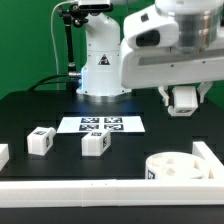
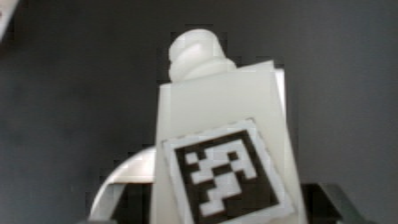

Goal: Assemble stool

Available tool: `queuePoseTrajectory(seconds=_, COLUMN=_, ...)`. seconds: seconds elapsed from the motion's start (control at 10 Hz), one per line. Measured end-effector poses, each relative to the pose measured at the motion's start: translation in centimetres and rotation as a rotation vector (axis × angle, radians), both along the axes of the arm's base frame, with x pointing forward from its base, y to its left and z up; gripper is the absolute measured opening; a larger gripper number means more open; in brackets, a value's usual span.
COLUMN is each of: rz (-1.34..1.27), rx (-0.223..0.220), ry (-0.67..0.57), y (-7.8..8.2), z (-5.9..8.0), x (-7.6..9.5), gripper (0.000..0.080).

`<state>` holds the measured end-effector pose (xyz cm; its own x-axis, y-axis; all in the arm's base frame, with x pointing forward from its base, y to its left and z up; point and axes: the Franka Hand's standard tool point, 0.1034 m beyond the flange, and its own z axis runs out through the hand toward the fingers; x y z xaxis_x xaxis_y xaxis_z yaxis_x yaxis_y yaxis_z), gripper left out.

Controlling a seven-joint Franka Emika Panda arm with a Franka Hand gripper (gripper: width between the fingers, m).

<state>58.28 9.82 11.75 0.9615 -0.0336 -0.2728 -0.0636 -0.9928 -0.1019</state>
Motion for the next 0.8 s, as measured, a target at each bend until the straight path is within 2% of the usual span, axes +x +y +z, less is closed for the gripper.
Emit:
queuePoseTrajectory(seconds=0.4, rz=-0.022, rx=-0.006, ry=-0.247, y=0.1, z=-0.2, x=1.2, gripper=0.0328)
queuePoseTrajectory(seconds=0.6, rz=-0.038, rx=-0.005, ry=-0.399, y=0.2, z=0.3, x=3.0, gripper=0.0328)
queuePoseTrajectory(seconds=0.8, rz=-0.049, rx=-0.005, ry=-0.549, y=0.4, z=0.2, x=3.6, gripper=0.0328)
